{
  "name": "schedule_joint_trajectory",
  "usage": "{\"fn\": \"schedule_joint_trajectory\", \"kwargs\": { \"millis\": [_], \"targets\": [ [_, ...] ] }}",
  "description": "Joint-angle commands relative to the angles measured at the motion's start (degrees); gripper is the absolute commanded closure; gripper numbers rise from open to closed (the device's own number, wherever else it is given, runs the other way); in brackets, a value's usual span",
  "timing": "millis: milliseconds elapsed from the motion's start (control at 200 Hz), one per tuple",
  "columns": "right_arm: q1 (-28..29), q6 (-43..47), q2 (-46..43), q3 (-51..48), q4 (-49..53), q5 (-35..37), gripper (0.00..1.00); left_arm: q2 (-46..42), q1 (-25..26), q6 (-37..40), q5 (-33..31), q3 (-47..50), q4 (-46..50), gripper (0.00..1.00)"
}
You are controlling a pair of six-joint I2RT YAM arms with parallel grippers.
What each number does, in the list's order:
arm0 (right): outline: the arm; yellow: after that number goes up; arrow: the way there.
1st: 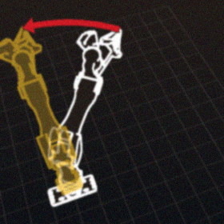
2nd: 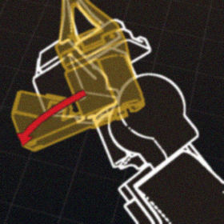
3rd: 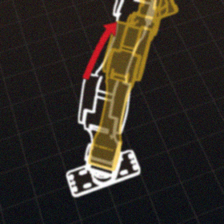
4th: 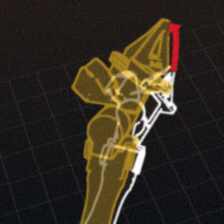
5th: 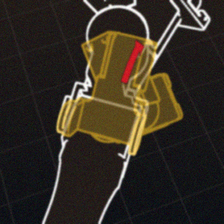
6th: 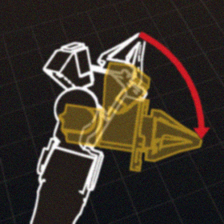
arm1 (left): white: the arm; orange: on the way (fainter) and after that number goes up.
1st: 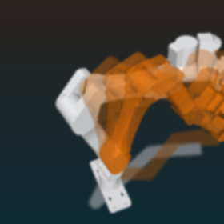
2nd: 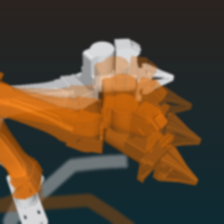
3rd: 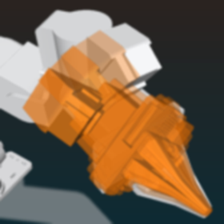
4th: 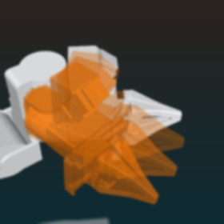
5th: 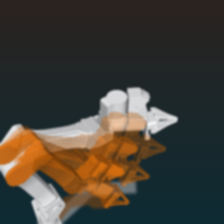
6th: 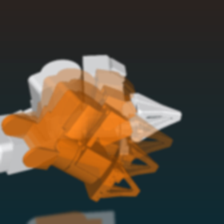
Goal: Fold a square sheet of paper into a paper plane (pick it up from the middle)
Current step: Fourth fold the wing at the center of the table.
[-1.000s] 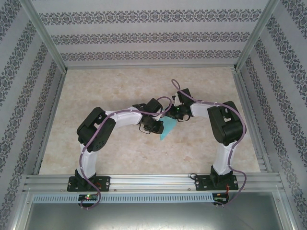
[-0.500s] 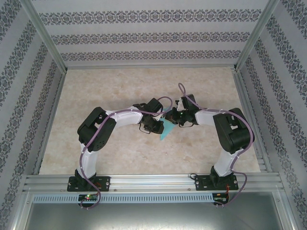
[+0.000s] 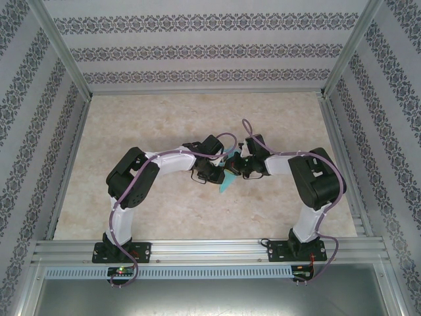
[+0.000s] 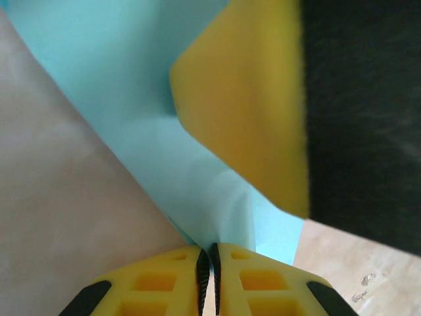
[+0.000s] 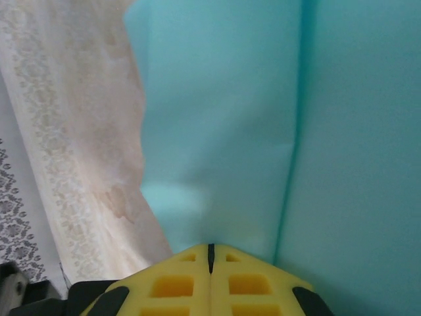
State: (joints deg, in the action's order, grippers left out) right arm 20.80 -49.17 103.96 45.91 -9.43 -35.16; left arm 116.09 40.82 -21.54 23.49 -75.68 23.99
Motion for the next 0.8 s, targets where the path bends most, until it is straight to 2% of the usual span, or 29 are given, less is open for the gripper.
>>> {"fn": "schedule_joint_trajectory", "kwargs": {
  "millis": [0,285,560,709,794],
  "targets": [
    [0.25,2.04,2.08,-0.98,1.76,2.22,0.96,3.03,1.9,1.18,-1.97,1.33,0.64,0.83],
    [0.41,5.7,2.83,-1.75,6.09,6.91,0.96,0.54,2.6,0.65,-1.87,0.89,0.89,0.81],
    [0.38,7.07,4.13,-2.49,6.34,7.6,0.97,-3.92,2.67,-0.32,-6.11,-0.3,1.76,0.72],
    [0.3,6.89,5.0,-3.12,5.17,7.12,0.97,-6.53,2.69,-0.64,-9.52,-0.77,2.53,0.71],
    [0.21,6.69,5.18,-3.37,4.84,6.97,0.97,-7.41,2.75,-1.13,-8.4,-0.4,1.68,0.71]
  ]
}}
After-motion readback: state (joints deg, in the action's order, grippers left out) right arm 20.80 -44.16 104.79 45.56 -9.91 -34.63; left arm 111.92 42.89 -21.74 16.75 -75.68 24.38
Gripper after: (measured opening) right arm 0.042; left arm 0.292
